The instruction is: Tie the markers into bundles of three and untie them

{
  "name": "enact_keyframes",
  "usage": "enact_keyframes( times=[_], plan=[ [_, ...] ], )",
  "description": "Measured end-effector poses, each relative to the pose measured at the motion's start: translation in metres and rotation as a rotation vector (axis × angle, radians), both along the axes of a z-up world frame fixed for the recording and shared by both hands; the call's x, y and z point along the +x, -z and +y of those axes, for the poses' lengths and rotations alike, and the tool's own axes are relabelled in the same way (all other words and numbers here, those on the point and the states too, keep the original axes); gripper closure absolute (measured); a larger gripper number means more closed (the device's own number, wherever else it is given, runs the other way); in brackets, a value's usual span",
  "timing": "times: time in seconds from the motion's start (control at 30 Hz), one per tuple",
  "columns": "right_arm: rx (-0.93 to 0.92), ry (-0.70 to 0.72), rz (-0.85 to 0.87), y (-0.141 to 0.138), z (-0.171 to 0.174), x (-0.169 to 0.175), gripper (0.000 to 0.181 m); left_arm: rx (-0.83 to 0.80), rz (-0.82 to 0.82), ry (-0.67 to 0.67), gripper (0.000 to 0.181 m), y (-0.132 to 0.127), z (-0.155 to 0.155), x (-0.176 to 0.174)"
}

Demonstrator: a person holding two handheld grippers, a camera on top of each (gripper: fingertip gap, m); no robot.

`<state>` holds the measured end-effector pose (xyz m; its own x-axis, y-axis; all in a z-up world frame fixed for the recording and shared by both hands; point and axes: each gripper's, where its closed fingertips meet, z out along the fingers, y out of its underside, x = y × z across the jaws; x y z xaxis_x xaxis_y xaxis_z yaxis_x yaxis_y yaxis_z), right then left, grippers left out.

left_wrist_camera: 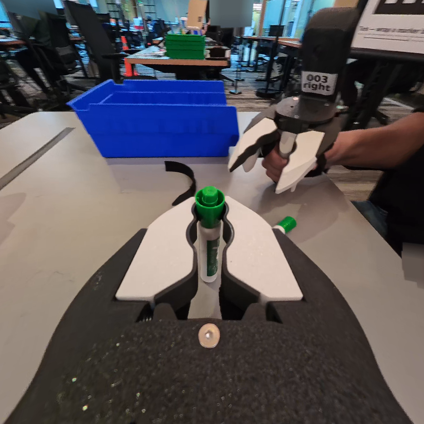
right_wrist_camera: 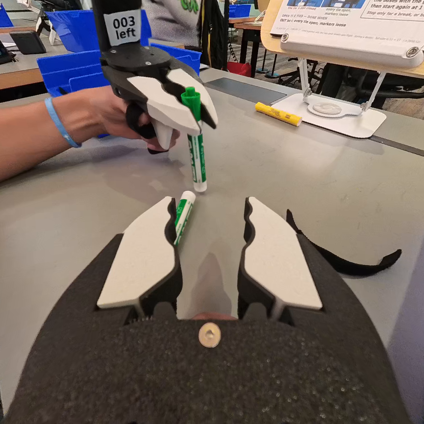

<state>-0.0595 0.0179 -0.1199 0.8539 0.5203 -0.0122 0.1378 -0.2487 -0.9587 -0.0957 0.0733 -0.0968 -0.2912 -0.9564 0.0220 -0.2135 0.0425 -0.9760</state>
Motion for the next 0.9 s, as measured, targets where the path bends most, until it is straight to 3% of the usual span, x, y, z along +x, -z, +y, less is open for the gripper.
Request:
enact_keyframes(
  times=[0.2,0.37,0.57,0.67,0.9],
  plan=[
    [-0.007,0.000,0.009,0.001,0.000,0.000,0.125,0.106,0.070,-0.308,0.165,0.004,0.032,-0.005],
    [-0.010,0.000,0.011,0.000,-0.001,0.000,0.125,0.119,0.090,-0.436,0.165,0.009,0.051,-0.003],
    [-0.004,0.002,0.003,-0.002,-0.002,0.001,0.125,0.078,0.054,-0.478,0.163,0.010,0.058,-0.005],
    [-0.005,0.008,0.013,-0.003,-0.002,0.003,0.125,0.059,0.057,-0.480,0.148,0.011,0.058,-0.006],
    [-0.022,0.018,0.031,-0.002,-0.001,0.005,0.124,0.021,0.045,-0.483,0.133,0.002,0.052,-0.010]
  ],
)
